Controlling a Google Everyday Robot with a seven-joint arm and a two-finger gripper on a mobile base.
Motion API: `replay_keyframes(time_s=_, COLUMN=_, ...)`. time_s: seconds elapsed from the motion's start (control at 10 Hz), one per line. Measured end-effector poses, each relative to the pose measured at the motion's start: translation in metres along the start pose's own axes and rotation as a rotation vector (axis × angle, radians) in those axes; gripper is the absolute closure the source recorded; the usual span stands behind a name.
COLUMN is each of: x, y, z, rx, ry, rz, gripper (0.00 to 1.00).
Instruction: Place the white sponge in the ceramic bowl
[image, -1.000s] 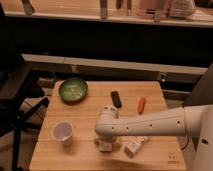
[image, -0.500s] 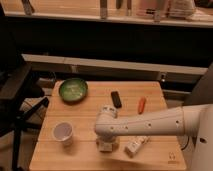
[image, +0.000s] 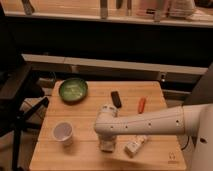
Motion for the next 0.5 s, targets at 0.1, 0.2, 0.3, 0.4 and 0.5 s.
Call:
replay_keyframes(time_s=0.1, x=0.009, y=-0.001, z=-0.009, rx=0.009, ry=0.009, rz=0.006, gripper=0.98)
replay_keyframes(time_s=0.2, x=0.019, y=-0.003, z=-0.019, rx=0.020, ry=0.018, rz=0.013, gripper=0.99)
replay_keyframes(time_s=0.3, x=0.024, y=-0.004, z=-0.024, rx=0.023, ry=0.023, rz=0.018, gripper=0.99)
replay_keyframes(time_s=0.4, x=0.026, y=-0.002, z=-0.025, rx=0.022, ry=0.024, rz=0.023, gripper=0.99)
replay_keyframes(time_s=0.5, x=0.027, y=0.000, z=-0.025, rx=0.022, ry=0.024, rz=0.029, gripper=0.99)
